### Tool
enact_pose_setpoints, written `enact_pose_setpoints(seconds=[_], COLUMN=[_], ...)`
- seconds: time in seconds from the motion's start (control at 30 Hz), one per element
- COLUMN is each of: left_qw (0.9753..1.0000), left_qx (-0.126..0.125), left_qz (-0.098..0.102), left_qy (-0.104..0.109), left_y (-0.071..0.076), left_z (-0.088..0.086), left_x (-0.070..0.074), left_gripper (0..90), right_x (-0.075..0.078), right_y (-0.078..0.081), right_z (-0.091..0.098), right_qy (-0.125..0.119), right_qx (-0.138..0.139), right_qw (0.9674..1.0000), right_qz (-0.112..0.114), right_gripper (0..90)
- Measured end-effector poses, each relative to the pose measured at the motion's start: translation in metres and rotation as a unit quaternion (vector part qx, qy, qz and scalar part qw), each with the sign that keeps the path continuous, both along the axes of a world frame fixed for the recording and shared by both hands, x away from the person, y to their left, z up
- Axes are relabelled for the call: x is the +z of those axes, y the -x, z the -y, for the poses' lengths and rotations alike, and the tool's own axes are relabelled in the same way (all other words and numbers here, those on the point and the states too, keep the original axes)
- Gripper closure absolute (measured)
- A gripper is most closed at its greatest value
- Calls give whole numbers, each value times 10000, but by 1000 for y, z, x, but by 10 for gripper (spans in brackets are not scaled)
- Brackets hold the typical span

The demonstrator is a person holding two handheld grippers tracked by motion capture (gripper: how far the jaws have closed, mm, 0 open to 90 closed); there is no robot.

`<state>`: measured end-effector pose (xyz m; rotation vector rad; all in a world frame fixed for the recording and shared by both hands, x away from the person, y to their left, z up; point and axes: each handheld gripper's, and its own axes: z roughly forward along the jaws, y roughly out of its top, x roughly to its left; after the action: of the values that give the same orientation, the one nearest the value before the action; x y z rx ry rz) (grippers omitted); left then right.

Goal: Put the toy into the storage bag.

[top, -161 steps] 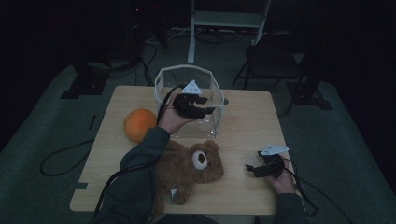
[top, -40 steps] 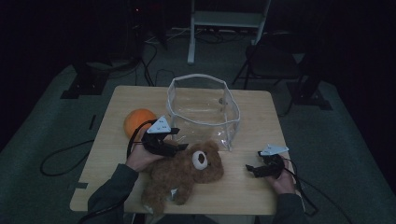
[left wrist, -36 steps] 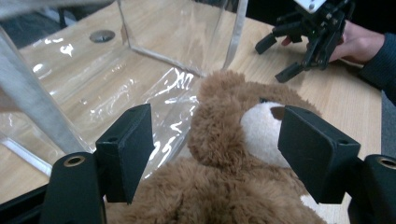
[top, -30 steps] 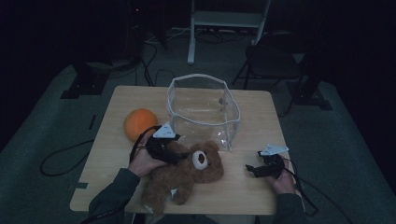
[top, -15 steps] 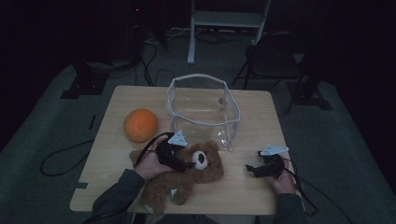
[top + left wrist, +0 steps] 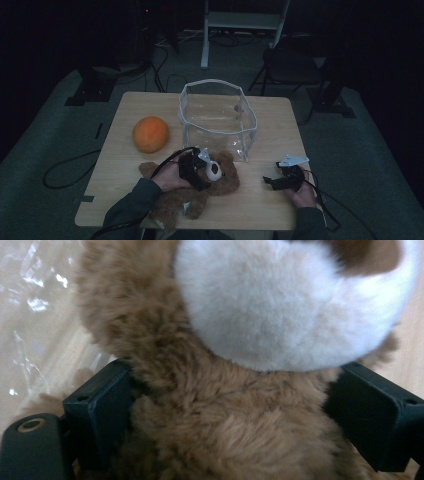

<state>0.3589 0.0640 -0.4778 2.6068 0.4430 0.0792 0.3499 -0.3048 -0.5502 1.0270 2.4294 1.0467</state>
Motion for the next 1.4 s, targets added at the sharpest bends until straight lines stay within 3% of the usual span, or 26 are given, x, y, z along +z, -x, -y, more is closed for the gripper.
enact_pose_setpoints(seconds=[0.13,0.23,0.27,0.3,0.4,0.47,0.5,0.53,0.57,0.77,0.93,1.0,1.07,1.2,1.4], left_qw=[9997,9977,9977,9943,9939,9960,9970,9970,9978,9983,9979,9972,9972,9958,9940], left_qx=[31,-109,-109,-187,-138,-10,-17,-17,25,57,56,96,96,109,227], left_qz=[-155,24,24,219,235,221,261,261,320,529,651,716,716,780,821], left_qy=[-189,-671,-671,-1028,-1073,-864,-732,-732,-572,-239,-15,197,197,474,690], left_y=[-2,4,4,7,4,2,3,3,5,12,15,17,17,21,24], left_z=[6,19,19,28,29,25,21,21,17,5,-4,-12,-12,-22,-29], left_x=[-5,-12,-12,-18,-19,-18,-16,-16,-15,-8,-3,1,1,7,10], left_gripper=[85,22,13,7,37,67,145,182,212,335,350,354,354,358,358], right_x=[0,0,0,0,0,0,0,0,0,0,0,0,0,0,0], right_y=[0,0,0,0,0,0,0,0,0,0,0,0,0,0,0], right_z=[0,0,0,0,0,0,0,0,0,0,0,0,0,0,0], right_qy=[1,0,0,0,2,1,0,1,1,0,0,-1,-1,-1,0], right_qx=[-2,-1,-1,-1,-2,-1,-2,-1,-1,0,-1,0,-1,0,0], right_qw=[10000,10000,10000,10000,10000,10000,10000,10000,10000,10000,10000,10000,10000,10000,10000], right_qz=[0,-1,0,0,0,0,0,0,0,0,-1,0,-1,1,1], right_gripper=[117,117,117,117,117,117,117,117,117,117,117,117,117,117,117])
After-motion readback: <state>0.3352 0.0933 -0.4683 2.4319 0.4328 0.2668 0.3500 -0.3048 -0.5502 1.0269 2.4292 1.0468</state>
